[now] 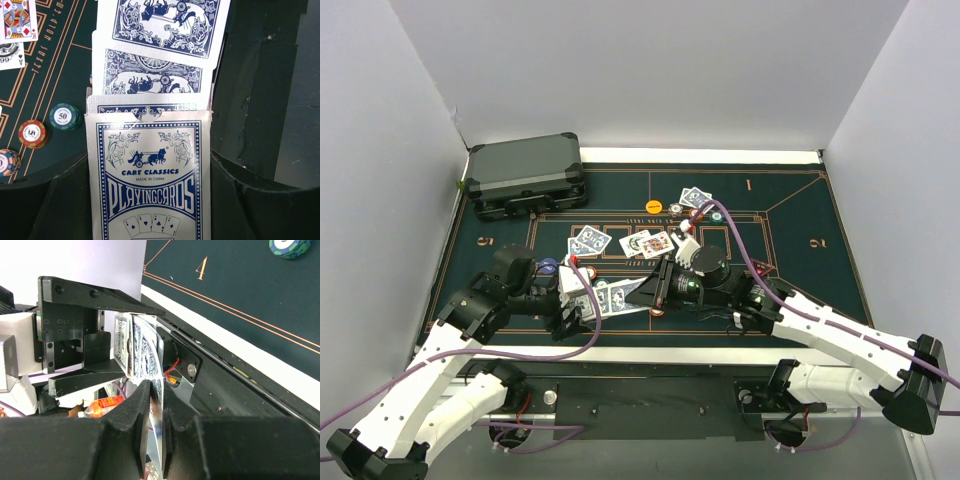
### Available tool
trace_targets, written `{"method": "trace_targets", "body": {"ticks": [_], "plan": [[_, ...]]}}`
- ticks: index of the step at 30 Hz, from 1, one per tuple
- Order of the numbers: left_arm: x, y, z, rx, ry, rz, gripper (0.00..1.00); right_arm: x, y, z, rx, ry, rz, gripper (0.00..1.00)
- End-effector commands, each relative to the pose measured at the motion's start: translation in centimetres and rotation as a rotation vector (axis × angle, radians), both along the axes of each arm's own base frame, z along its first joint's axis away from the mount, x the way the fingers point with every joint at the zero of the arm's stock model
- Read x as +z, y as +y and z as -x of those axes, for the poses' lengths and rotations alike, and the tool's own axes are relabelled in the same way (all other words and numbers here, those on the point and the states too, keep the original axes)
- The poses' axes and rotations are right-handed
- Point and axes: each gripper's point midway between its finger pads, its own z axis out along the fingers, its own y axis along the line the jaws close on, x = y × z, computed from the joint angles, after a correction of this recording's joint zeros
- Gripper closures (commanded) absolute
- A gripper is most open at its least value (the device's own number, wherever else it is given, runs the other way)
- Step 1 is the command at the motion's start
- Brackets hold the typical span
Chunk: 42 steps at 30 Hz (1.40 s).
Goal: Distribute texas hold em gaming equipment
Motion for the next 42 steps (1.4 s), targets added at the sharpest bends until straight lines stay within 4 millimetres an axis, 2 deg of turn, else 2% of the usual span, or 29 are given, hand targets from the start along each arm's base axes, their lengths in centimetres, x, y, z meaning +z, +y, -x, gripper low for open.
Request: {"method": "trace_targets", "body": {"ticks": [1,4,10,15,16,18,29,33,38,42], "plan": [[2.0,-0.7,-0.6,-0.013,-0.066,0.053,1.00,-1.2,-0.7,0.2,0.000,-0.001,0.040,0.91],[2.1,-0.7,-0.6,-0.012,-0.070,0.053,1.00,-1.4,-0.2,0.2,0.010,0.007,0.030,0.81],[2.0,-0.7,-0.5,-0.014,-0.066,0.054,1.00,-0.9,0.7,0.4,0.048,0.014,0.017,0.69],[2.1,-0.7,-0.5,-0.017,-0.066,0.055,1.00,-0.7,0.4,1.1,0.096,0.003,0.043,0.67],[2.0,-0.7,-0.5,-0.016,-0.065,0.053,1.00,-1.4,0.0,1.4,0.102,0.024,0.074,0.67],[2.0,-0.7,-0.5,-0.017,-0.067,0.053,1.00,-1.5,-0.3,1.7,0.112,0.028,0.085,0.67],[1.9,-0.7,-0.5,-0.014,-0.062,0.054,1.00,-0.4,-0.8,2.4,0.158,0.005,0.102,0.66],[2.0,-0.7,-0.6,-0.012,-0.061,0.054,1.00,0.1,-0.8,2.4,0.175,0.001,0.108,0.66],[2.0,-0.8,-0.6,-0.010,-0.059,0.058,1.00,1.7,-0.4,2.2,0.193,-0.022,0.092,0.66],[1.9,-0.8,-0.6,-0.010,-0.056,0.058,1.00,1.8,-0.2,2.3,0.217,-0.016,0.109,0.66]]}}
